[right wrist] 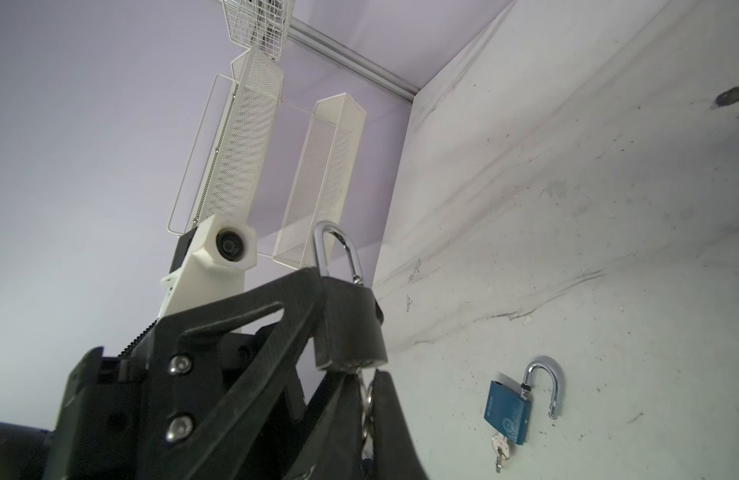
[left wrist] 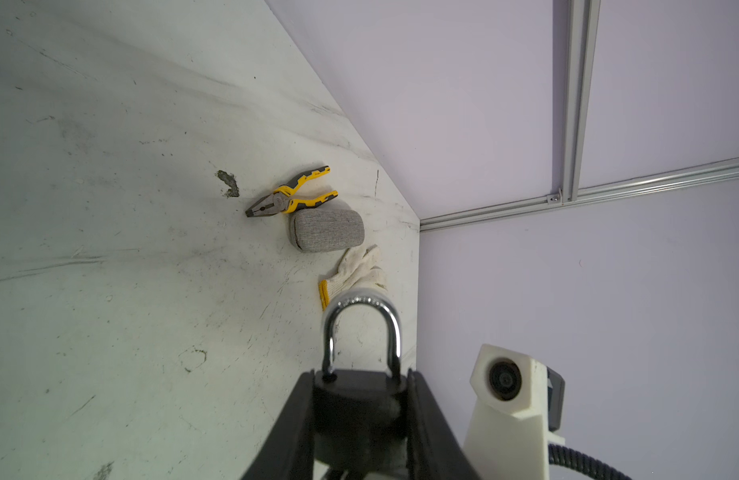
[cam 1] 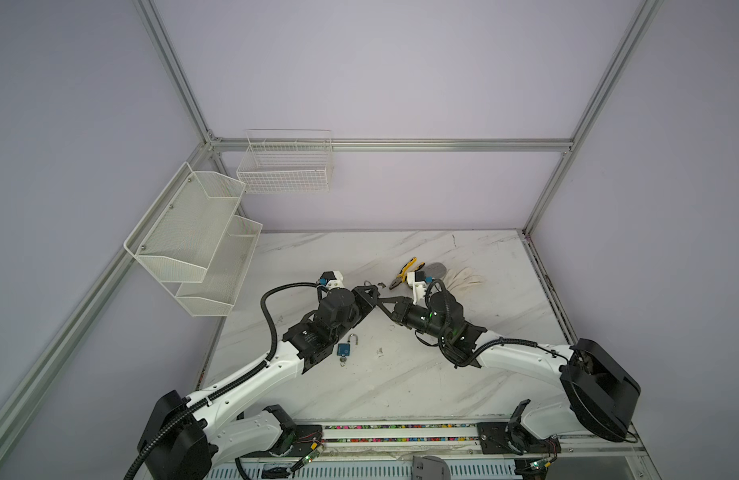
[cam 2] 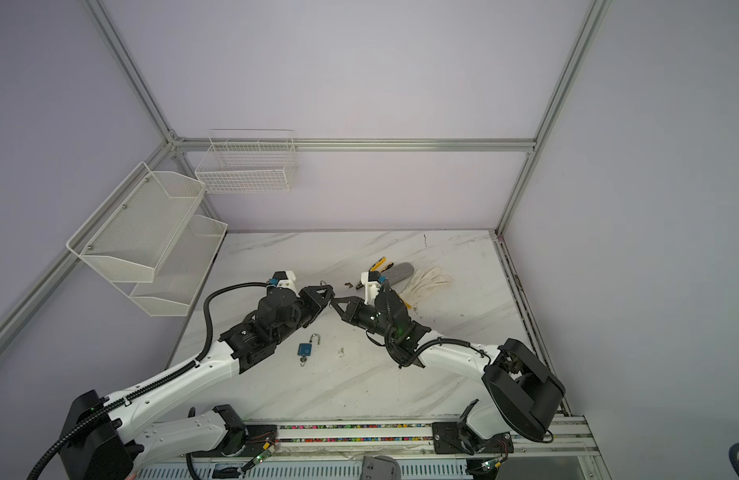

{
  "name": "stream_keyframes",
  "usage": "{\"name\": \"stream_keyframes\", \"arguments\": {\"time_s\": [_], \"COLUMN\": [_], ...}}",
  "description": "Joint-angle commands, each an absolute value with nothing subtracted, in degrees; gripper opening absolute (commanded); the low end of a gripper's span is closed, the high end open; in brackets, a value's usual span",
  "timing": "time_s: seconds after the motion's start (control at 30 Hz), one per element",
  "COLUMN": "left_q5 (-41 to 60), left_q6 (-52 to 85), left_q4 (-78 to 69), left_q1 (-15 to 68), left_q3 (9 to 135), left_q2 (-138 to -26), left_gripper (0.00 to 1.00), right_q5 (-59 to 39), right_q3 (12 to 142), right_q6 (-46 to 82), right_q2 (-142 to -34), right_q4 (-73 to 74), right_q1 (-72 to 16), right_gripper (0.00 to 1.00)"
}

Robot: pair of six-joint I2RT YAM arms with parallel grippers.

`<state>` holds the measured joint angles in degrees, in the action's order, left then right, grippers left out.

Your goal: Unlock with the key

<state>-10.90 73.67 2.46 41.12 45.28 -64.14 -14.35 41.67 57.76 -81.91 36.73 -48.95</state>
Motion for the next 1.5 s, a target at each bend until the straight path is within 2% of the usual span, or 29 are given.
{"name": "stream_keyframes", "arguments": {"time_s": [0.0, 0.4, 0.63, 0.7, 0.8, 0.93, 1.17, 1.47], "left_q5": [-10.88, -13.3, -8.86, -6.05, -5.19, -5.69, -7.63, -9.27], "left_q6": [70.08, 55.58, 34.95, 28.85, 22.46, 16.17, 8.49, 6.98], "left_q4": [1.71, 13.66, 13.49, 9.14, 5.14, 1.92, -6.91, -10.18], "left_q1": [41.97, 40.34, 40.34, 40.47, 40.67, 40.85, 41.13, 41.23], "left_q3": [47.59, 52.38, 50.99, 47.36, 43.7, 41.46, 38.31, 37.79], "left_q2": [-61.19, -58.2, -55.12, -52.78, -50.52, -51.18, -53.81, -57.63], "left_gripper": [0.0, 0.0, 0.0, 0.0, 0.0, 0.0, 0.0, 0.0], "right_q5": [-11.54, -5.86, -5.09, -10.26, -15.3, -12.39, -9.03, -6.1], "right_q3": [43.68, 44.82, 53.56, 54.94, 59.24, 67.17, 76.11, 86.05], "right_q6": [52.36, 44.2, 35.75, 34.23, 32.29, 27.65, 23.19, 19.01], "right_q2": [-79.01, -69.04, -66.98, -66.63, -68.48, -72.81, -77.88, -87.06], "right_q4": [31.6, 17.27, 0.64, -0.44, -5.52, -16.01, -23.97, -30.34], "right_q1": [-49.77, -49.74, -49.31, -47.87, -46.5, -46.5, -46.54, -46.57], "right_gripper": [0.07, 0.42, 0.57, 0.63, 0.66, 0.68, 0.71, 0.73]}}
